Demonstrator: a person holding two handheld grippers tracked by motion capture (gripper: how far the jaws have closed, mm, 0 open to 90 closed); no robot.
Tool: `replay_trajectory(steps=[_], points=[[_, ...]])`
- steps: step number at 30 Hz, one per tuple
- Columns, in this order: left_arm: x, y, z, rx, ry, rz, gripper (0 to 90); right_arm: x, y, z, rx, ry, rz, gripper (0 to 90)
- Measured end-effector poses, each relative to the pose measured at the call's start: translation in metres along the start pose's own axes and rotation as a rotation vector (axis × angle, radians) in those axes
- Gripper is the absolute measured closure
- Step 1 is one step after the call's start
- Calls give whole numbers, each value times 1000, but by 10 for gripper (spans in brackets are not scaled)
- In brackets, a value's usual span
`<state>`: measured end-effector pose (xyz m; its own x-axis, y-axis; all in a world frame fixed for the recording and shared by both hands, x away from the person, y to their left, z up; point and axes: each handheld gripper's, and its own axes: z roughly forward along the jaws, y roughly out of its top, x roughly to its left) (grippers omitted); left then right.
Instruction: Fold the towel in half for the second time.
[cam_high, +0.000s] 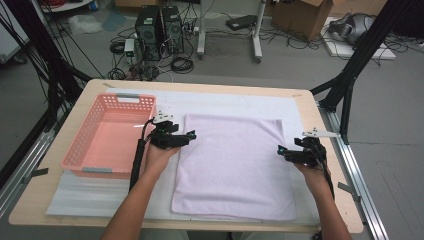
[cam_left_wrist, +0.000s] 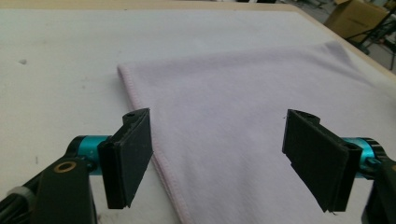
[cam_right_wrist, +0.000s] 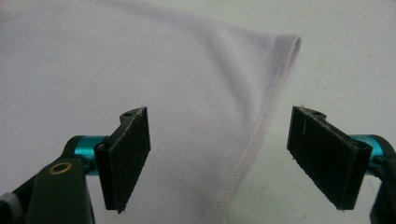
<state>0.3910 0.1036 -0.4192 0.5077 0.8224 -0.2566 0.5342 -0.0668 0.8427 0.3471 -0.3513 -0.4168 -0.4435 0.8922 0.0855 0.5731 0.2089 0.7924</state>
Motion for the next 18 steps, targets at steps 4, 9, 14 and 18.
replay_trajectory(steps=[4,9,14,18], points=[[6,2,17,39,40,3,270,-10,8,17,40,-19,12,204],[17,-5,38,78,71,-26,307,-20,15,38,73,-47,43,257],[21,-8,44,85,117,-32,371,-22,17,52,101,-97,48,359],[14,-9,47,101,148,39,569,-23,16,62,113,-119,47,473]])
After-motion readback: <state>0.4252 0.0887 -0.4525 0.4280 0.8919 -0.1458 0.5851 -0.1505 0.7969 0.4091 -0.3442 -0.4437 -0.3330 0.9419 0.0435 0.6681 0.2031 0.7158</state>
